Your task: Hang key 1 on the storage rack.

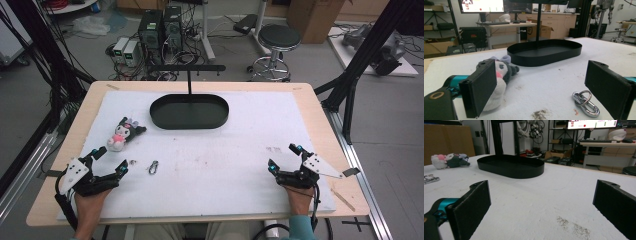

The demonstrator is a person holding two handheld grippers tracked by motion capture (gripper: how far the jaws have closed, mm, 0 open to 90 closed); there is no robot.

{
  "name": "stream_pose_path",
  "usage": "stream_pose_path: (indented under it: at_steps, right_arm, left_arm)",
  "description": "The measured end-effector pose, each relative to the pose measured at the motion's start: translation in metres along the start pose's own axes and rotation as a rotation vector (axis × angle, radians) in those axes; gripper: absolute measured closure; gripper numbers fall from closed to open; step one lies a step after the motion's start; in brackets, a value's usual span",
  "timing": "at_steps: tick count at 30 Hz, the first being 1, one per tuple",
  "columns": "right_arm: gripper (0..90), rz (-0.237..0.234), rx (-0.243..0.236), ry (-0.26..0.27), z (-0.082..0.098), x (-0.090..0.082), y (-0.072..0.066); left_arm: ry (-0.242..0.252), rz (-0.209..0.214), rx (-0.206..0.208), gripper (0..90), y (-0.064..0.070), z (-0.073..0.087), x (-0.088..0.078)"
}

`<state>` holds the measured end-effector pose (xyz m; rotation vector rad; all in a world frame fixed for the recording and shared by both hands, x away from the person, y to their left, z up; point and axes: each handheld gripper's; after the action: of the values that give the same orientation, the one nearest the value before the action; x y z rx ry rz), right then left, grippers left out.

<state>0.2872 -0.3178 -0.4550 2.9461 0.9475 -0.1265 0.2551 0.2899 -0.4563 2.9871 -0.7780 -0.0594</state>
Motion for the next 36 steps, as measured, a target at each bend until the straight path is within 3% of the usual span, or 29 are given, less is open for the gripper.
stream_pose_path:
  at_steps: [26,36]
  right_arm:
    - [0.7,0.005,-0.015,-0.005,0.000,0.001,-0.002]
    - [0.7,0.004,-0.009,-0.002,0.000,0.000,-0.001]
  left_arm:
    - [-0.009,-0.007,-0.019,11.0,-0.002,-0.001,0.001]
    - [-0.049,-0.022,-0.006,11.0,-0.009,-0.020,0.002]
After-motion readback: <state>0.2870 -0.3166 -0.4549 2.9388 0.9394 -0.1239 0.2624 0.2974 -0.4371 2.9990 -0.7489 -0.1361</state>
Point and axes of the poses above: each handheld gripper's, and its own axes: x roughly forward along the jaws, z roughly out of its underside, y roughly to its right, and after that the axes turned 3 degrees about -x, right-handed
